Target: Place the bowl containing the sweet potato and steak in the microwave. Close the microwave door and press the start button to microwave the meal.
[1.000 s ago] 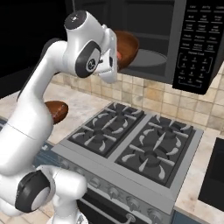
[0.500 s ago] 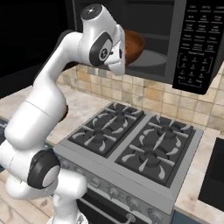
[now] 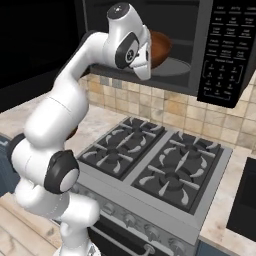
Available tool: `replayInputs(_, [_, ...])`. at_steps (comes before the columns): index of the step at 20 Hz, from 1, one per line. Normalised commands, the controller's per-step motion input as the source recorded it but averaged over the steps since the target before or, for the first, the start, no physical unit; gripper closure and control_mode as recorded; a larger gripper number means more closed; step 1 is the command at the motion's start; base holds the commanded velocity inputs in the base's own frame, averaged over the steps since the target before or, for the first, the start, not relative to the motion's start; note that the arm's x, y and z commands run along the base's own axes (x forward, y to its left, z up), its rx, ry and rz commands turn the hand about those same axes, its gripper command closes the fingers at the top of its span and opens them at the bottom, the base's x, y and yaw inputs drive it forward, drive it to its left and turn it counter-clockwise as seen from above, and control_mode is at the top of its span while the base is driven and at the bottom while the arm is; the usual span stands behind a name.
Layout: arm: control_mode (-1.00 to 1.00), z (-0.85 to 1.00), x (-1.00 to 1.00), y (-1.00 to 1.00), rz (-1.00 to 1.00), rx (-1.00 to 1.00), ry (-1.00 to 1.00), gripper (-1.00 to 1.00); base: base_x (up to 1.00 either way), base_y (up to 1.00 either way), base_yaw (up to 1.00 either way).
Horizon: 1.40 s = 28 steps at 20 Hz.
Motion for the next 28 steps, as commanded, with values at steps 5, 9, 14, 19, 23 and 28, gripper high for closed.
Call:
replayInputs(5, [-1.00,-0.11,0.55,-0.08,-0.01,0.00,0.00,1.00,0.00,0.00,0.00])
replayInputs(9, [-1.00,-0.16,0.51,-0.02,-0.02,0.00,0.00,1.00,0.00,0.00,0.00])
replayInputs(14, [-1.00,-0.22,0.50,0.00,-0.02,0.00,0.00,1.00,0.00,0.00,0.00])
replayInputs(19, [-1.00,-0.16,0.42,0.00,-0.03,0.00,-0.01,-1.00,0.00,0.00,0.00])
replayInputs(23, [-1.00,0.00,0.08,-0.09,-0.01,0.00,0.00,-1.00,0.00,0.00,0.00])
replayInputs(28, [-1.00,0.07,0.00,-0.06,0.00,0.00,0.00,-1.00,0.00,0.00,0.00])
